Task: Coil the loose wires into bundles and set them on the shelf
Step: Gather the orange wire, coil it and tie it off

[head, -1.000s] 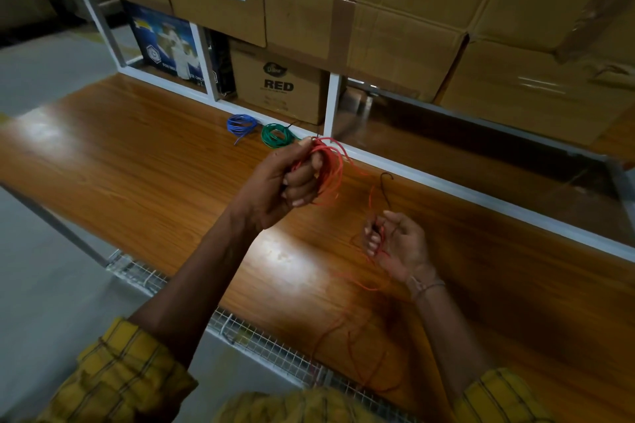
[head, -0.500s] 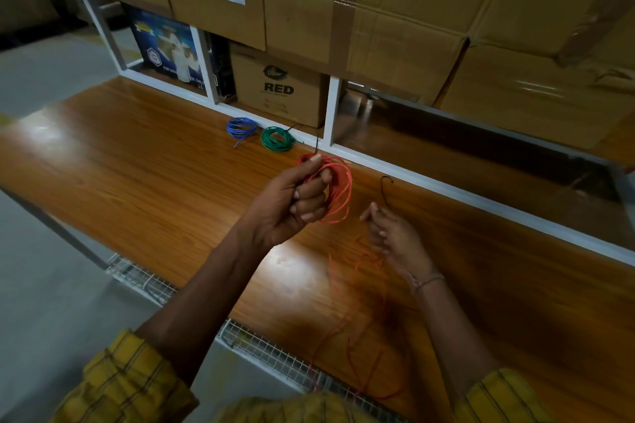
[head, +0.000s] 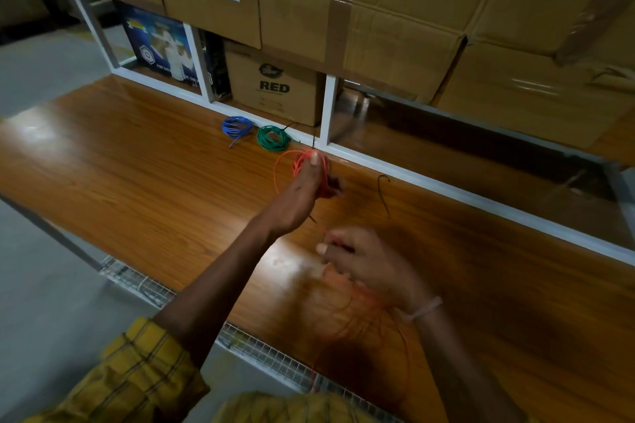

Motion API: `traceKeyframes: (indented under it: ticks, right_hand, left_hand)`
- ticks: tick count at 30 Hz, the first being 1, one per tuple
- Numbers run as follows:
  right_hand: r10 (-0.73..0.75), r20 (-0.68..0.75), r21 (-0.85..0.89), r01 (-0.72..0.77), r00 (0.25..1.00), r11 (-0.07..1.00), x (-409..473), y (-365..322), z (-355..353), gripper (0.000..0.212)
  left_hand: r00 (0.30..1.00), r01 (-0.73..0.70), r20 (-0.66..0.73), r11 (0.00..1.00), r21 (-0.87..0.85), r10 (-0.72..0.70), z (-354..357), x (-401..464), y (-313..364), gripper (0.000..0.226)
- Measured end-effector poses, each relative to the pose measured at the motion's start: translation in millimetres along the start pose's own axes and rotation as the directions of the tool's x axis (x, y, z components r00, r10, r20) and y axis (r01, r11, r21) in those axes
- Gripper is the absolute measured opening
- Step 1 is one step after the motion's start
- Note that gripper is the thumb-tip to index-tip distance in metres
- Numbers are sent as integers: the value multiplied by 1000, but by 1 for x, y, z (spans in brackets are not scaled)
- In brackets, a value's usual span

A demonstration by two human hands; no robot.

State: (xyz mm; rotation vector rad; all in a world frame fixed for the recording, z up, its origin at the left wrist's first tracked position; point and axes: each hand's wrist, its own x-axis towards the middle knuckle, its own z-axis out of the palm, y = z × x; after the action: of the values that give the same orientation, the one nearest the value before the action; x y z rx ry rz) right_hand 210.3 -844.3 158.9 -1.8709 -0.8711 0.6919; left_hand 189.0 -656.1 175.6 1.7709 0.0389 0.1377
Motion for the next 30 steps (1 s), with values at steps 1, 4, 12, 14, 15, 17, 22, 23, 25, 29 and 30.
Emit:
traceKeyframes:
  ticks: [1, 4, 12, 14, 15, 17, 22, 23, 25, 29, 30]
  right_hand:
    - [8, -10, 133, -6, 1000, 991, -3, -3, -10, 21]
    - [-47, 32, 539, 22, 998, 842, -2, 4, -44, 17]
    - [-132, 63, 795, 30, 989, 606, 20, 31, -70, 18]
    - [-89, 41, 759, 27, 995, 651, 26, 37, -65, 23]
    - [-64, 12, 743, 34, 998, 669, 28, 41, -62, 30]
    - [-26, -48, 725, 53, 998, 686, 30, 51, -55, 36]
    - [-42, 24, 738, 10, 999, 674, 36, 57, -30, 32]
    - [-24, 37, 767, -13, 999, 641, 36, 59, -27, 43]
    - [-8, 33, 863, -24, 999, 505, 34, 67, -21, 56]
    - [66, -11, 867, -23, 998, 497, 32, 80, -11, 42]
    - [113, -20, 794, -52, 993, 605, 32, 81, -8, 38]
  left_hand:
    - [999, 6, 43, 996, 86, -10, -1, -3, -1, 85]
    - [986, 1, 159, 971, 240, -40, 0, -11, 0, 83]
    - [941, -19, 339, 997, 78, -9, -2, -25, 15, 35]
    - [919, 42, 393, 989, -140, 17, -5, -28, 19, 38]
    - [910, 74, 412, 959, -273, 47, -6, -29, 21, 38]
    - [903, 120, 420, 887, -446, 89, -5, -27, 23, 37]
    - [946, 196, 315, 630, -752, 81, 5, -18, 28, 44]
    - [954, 195, 288, 564, -803, 80, 5, -14, 30, 46]
    - [965, 171, 241, 454, -874, 100, 1, -4, 33, 47]
    - [983, 106, 147, 300, -948, 114, -7, 9, 31, 46]
    - [988, 85, 118, 285, -955, 101, -5, 10, 31, 45]
